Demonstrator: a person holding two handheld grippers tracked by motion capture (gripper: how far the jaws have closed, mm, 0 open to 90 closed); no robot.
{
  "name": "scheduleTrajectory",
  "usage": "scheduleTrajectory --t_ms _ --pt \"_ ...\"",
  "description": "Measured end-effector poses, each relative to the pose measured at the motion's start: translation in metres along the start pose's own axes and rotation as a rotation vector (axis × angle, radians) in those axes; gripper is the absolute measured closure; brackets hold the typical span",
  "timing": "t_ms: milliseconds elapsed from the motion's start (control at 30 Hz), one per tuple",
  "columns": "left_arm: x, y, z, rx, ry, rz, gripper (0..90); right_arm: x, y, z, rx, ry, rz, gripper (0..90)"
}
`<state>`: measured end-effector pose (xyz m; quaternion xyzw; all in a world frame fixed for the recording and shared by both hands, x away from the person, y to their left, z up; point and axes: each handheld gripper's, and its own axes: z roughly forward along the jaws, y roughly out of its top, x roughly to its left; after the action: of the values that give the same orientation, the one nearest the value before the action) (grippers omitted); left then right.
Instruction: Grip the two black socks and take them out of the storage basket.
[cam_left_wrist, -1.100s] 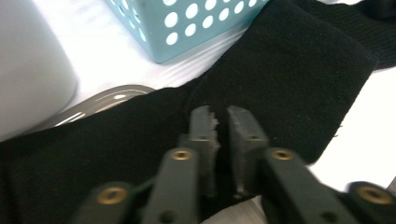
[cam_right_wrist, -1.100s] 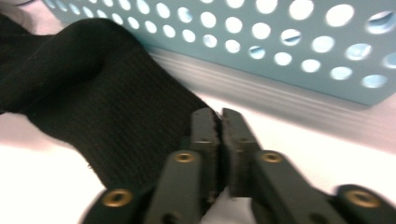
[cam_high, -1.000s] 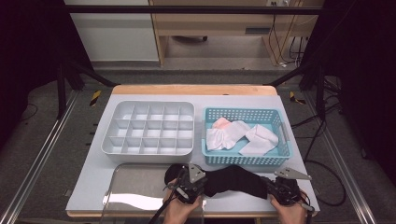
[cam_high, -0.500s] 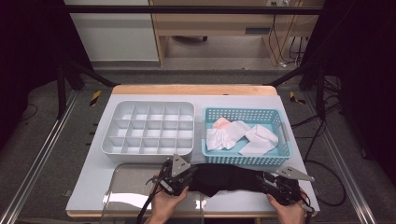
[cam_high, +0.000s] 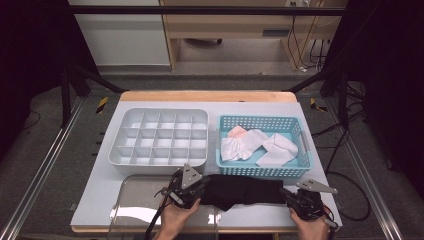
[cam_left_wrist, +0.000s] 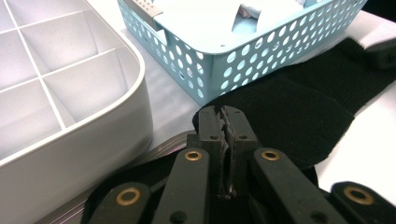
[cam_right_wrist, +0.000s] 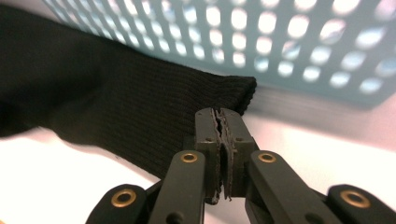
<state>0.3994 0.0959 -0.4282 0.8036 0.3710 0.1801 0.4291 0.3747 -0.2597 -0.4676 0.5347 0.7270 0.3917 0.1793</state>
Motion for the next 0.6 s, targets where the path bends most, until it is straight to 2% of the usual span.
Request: scheduleTrajectory --t_ms 133,300,433,600 --pt "0.007 0.0 -0.016 -0.019 -0.015 -0.012 86.4 0.001 0.01 -0.011 -0.058 0.053 -0.003 86.9" --pt "0.025 -0.002 -0.038 -0.022 -0.023 -0.024 86.4 0.01 0.025 -0.028 -0.107 0.125 -0.014 86.9" --pt "0.041 -0.006 -0.054 -0.029 -0.01 -0.035 86.4 0.024 0.036 -0.03 -0.107 0.189 -0.032 86.9" --pt "0.057 -0.015 -0.069 -0.019 0.014 -0.053 86.4 0.042 0.043 -0.018 -0.082 0.246 -0.042 86.8"
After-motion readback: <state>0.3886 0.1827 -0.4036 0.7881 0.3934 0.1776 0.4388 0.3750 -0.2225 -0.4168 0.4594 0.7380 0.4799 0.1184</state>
